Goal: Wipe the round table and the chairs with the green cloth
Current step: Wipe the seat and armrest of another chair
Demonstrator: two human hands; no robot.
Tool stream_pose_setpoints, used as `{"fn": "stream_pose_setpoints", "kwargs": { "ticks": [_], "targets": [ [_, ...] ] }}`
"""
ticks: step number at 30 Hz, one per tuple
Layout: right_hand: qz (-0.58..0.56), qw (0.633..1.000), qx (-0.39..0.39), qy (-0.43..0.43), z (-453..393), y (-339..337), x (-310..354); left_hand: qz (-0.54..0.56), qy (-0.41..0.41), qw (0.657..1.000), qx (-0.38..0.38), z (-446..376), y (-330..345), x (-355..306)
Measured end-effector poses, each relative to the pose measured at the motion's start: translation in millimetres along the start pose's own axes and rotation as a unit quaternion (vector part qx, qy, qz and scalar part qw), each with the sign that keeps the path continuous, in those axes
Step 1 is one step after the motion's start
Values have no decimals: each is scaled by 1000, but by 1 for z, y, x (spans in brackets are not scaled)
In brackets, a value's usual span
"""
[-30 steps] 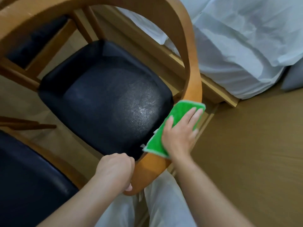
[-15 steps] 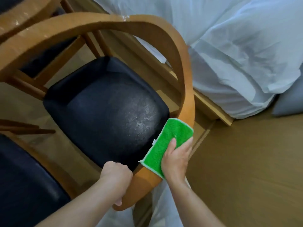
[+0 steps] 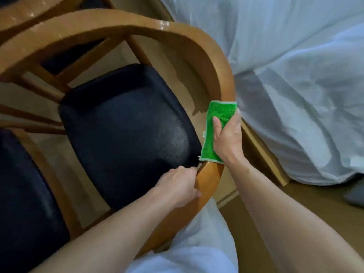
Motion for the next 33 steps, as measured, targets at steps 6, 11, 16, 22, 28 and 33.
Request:
{"fn": "stream_pose_setpoints", "kwargs": {
  "ticks": [6, 11, 16, 22, 28, 33],
  "targets": [
    [-41, 994, -4, -104, -79, -19, 41, 9, -68, 997, 31, -18, -12, -23],
    [-132, 980, 137, -56, -131, -16, 66, 35, -116, 991, 64, -17, -17, -28],
    [-235, 958, 140, 90, -76, -9, 11, 59, -123, 989, 50, -17, -13, -28],
    [-207, 958, 128, 154, 11, 3, -36, 58, -105, 992, 34, -23, -10, -20],
    [-131, 984, 102, 70, -68, -19, 20, 65, -142, 985, 76, -27, 0, -17],
    [-104, 952, 288, 27, -176, -2, 106, 77, -167, 977, 103, -29, -8, -20]
  ]
}}
Point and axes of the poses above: each hand's wrist, its own z-axis away from the middle knuckle, its own y-axis out of the palm, x = y × z, the point moved 4 cm from there along -z, towards the middle knuckle
